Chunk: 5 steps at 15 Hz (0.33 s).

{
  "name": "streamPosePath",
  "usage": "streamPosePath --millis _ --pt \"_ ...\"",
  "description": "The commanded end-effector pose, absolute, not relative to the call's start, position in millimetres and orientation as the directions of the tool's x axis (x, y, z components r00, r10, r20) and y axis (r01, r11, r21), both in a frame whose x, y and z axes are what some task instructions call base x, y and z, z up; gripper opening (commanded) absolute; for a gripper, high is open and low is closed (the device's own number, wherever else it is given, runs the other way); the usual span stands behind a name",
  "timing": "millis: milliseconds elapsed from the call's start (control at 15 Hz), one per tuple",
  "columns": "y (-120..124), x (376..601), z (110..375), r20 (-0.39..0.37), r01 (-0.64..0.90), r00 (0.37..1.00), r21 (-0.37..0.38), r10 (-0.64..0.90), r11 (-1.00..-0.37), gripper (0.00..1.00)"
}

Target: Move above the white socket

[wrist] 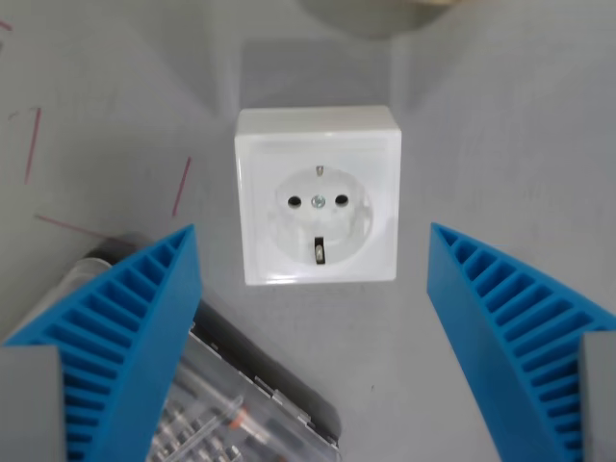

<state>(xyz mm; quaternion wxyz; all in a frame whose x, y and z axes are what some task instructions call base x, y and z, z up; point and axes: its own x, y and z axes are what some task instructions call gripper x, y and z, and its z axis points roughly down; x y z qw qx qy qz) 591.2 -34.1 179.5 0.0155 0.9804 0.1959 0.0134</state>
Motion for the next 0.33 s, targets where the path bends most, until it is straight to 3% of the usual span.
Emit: streamPosePath --millis 67,333 --pt "-32.9 602.8 176.8 0.005 0.413 0.911 0.02 0.413 -0.91 1.0" --pt "-32.5 603.7 176.3 0.004 0.408 0.913 0.019 0.408 -0.913 1.0"
